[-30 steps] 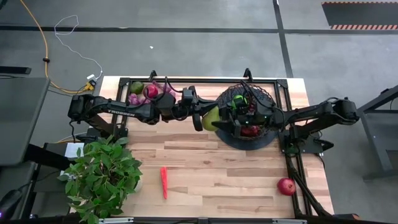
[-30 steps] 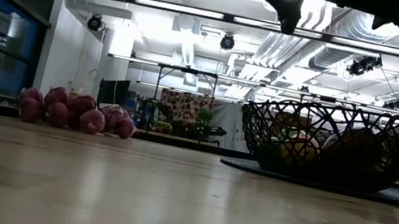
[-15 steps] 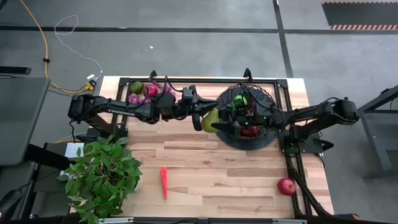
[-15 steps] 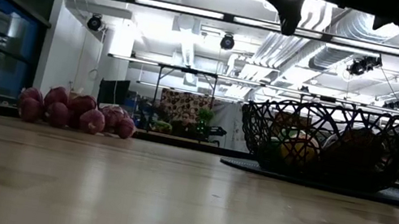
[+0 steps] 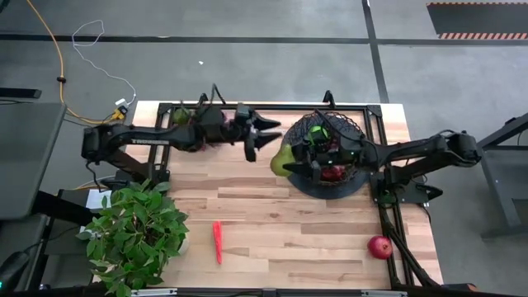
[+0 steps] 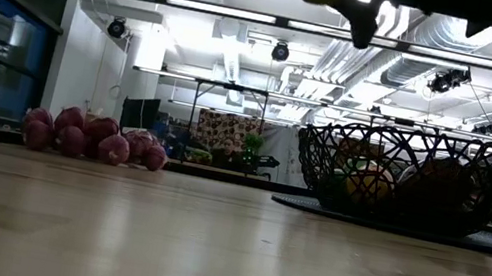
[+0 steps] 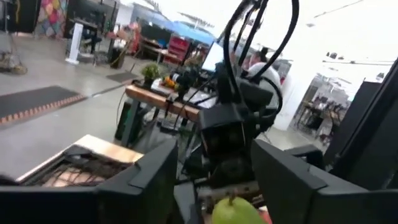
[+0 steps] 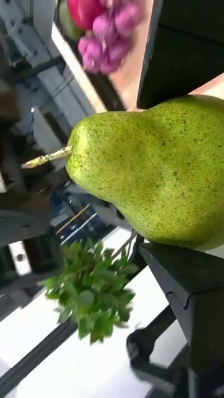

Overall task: Build produce basket
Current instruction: Put the green pear into the black wire basket

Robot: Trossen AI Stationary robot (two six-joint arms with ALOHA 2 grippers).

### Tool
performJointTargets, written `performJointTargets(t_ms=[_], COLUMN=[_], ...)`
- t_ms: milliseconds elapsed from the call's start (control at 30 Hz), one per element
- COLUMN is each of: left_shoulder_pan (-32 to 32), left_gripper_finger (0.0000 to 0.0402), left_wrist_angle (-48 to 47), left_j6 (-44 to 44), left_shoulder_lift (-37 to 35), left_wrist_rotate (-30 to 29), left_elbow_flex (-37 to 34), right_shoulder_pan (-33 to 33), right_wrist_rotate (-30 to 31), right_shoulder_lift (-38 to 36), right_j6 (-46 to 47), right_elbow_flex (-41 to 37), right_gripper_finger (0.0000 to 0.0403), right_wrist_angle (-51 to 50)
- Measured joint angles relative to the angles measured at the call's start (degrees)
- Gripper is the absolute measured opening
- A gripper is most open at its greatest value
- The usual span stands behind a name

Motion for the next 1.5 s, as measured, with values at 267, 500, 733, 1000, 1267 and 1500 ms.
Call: performJointTargets(t_ms=[267,500,733,1000,1267,1500], left_shoulder_pan=[6.0,6.6,3.4,1.9,1.9,1.9], left_gripper_finger=[0.0210,0.0204,0.0196,0.0188,0.0189,0.0188], left_wrist_angle=[-19.1,-30.5,-29.2,-22.3,-21.2,-21.1], left_j6=[1.0,7.3,6.7,4.2,6.9,6.9], left_shoulder_lift=[-13.5,-26.2,-37.5,-44.5,-44.9,-44.9], left_wrist_rotate=[3.0,2.7,2.0,-4.4,-5.2,-5.2], left_elbow_flex=[0.0,-1.3,-12.7,-20.7,-20.9,-20.9], right_shoulder_pan=[-4.3,-7.1,-7.2,-7.2,-7.2,-7.2], right_wrist_rotate=[0.6,3.2,4.5,4.5,4.5,4.5], right_shoulder_lift=[-10.0,-17.7,-19.2,-18.9,-18.9,-18.9], right_j6=[-7.8,-15.6,-25.8,-25.4,-25.3,-23.7], right_elbow_flex=[0.0,0.0,0.0,0.0,0.0,0.0], right_gripper_finger=[0.0324,0.0324,0.0324,0.0324,0.0324,0.0324], right_wrist_angle=[-13.9,-18.3,-18.4,-18.5,-19.1,-19.5])
